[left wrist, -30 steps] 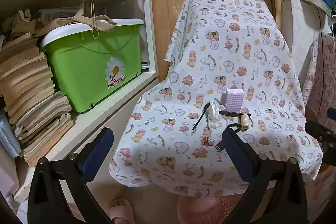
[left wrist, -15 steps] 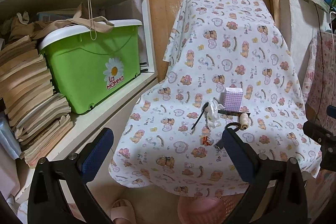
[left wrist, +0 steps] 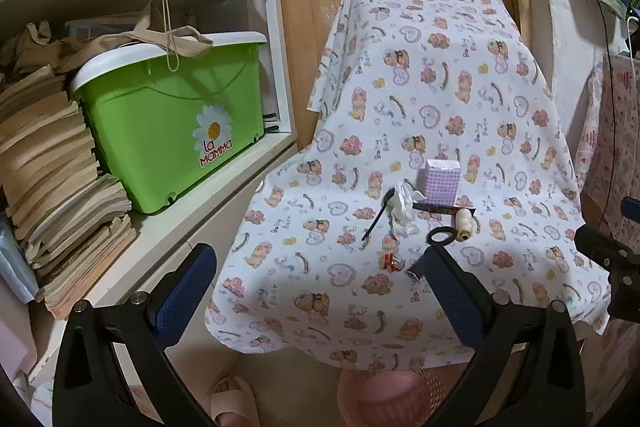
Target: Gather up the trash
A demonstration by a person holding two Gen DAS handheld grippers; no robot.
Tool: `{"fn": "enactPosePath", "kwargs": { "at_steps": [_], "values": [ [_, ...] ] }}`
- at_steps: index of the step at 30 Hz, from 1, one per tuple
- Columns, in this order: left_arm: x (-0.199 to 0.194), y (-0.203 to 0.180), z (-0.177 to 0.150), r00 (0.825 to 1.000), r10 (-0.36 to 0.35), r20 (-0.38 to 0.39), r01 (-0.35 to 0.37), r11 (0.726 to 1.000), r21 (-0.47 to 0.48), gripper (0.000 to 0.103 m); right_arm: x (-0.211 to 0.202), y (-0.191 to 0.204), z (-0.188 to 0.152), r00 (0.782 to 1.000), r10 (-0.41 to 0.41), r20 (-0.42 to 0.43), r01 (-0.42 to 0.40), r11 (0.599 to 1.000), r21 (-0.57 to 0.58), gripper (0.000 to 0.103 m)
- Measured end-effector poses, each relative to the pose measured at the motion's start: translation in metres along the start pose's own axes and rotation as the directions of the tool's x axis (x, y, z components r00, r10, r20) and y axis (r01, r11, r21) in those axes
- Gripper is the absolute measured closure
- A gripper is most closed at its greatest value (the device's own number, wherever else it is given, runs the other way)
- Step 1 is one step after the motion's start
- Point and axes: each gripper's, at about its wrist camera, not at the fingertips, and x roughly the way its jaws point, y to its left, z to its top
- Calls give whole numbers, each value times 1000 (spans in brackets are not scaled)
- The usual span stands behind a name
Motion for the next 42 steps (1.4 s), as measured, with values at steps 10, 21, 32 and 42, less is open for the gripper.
{"fn": "enactPosePath", "kwargs": {
  "at_steps": [10, 21, 32, 42],
  "values": [
    [0, -4, 0, 1000, -2, -8, 2, 1000, 11, 1, 5, 0, -5, 1000, -7, -8, 7, 1000, 13, 0],
    [8, -1, 0, 997, -42, -64, 41, 999, -24, 1, 2, -9, -5, 1000, 20, 15, -21, 994, 108, 0],
    [24, 4, -5, 978, -128, -166, 113, 989, -96, 1, 0, -8, -5, 999, -7, 38, 3, 996, 90, 0],
    [17, -1, -4, 979, -154, -130, 144, 986, -84, 1, -2, 0, -6, 999, 12, 46, -13, 1000, 28, 0]
  ]
}}
